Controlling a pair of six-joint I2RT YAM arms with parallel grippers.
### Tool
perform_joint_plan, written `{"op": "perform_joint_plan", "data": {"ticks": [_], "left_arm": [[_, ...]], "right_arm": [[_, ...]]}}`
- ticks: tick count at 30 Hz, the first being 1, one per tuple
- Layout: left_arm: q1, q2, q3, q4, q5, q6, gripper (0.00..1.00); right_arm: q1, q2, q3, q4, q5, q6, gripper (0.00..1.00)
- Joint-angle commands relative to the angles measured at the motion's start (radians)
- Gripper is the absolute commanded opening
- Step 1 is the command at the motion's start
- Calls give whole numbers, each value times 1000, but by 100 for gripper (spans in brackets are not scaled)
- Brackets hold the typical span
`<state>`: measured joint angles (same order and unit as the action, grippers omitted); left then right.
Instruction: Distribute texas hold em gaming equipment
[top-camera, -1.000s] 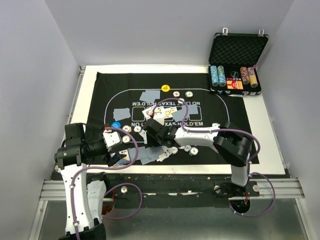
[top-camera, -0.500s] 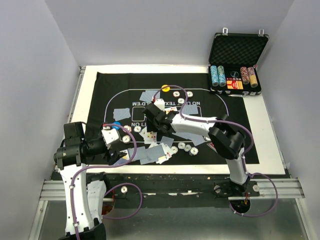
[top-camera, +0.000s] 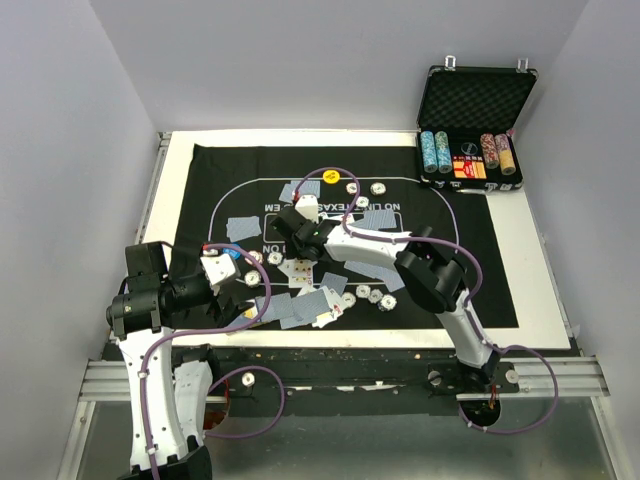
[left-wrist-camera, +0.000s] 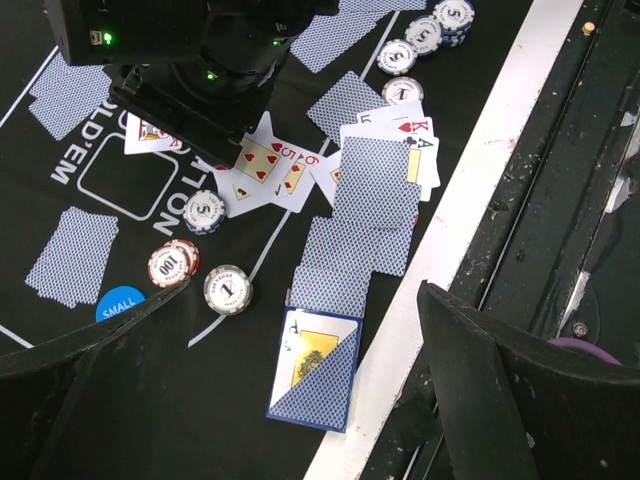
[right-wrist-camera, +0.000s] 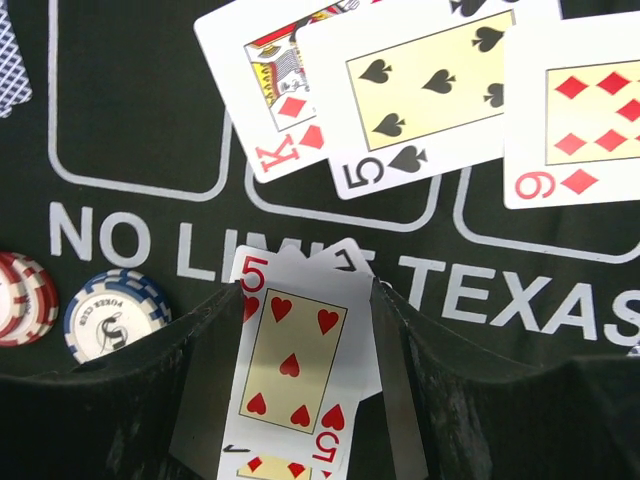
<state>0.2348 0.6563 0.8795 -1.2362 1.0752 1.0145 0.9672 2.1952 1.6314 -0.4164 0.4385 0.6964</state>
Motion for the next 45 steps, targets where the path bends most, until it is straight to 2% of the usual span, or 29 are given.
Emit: {"op": "perform_joint_plan", "data": {"ticks": [1, 4, 9, 13, 16, 20, 23, 27, 31, 34, 41, 45], "left_arm": [[6, -17, 4, 4, 48, -4, 99], [8, -26, -2, 6, 52, -5, 99], [8, -20, 6, 26, 65, -42, 99], [9, -18, 3, 58, 71, -92, 99], [11, -14, -7, 128, 65, -192, 99], [12, 6, -4, 199, 39, -301, 99], [12, 8, -2, 250, 19, -359, 99], [14, 6, 15, 337, -24, -473, 99], [12, 11, 47, 408, -116, -583, 99], [14, -6, 46, 460, -207, -632, 99], [12, -3, 18, 498, -368, -760, 99], [14, 43, 19, 488, -432, -812, 99]], "right_arm": [[4, 38, 16, -76, 124, -5, 62], [4, 38, 16, -56, 147, -38, 62], [21, 90, 56, -87, 83, -48, 61], [91, 78, -13, -44, 17, -46, 60], [146, 43, -82, -41, -24, -6, 60], [194, -60, -208, -22, -90, 80, 60], [202, -136, -268, -21, -80, 103, 60], [202, -253, -231, -71, -15, 74, 67], [203, -357, -136, -151, -18, 34, 76], [203, -446, -151, -173, -34, 22, 100], [203, -617, -269, -280, 14, 80, 100], [202, -742, -395, -230, 8, 97, 100]]}}
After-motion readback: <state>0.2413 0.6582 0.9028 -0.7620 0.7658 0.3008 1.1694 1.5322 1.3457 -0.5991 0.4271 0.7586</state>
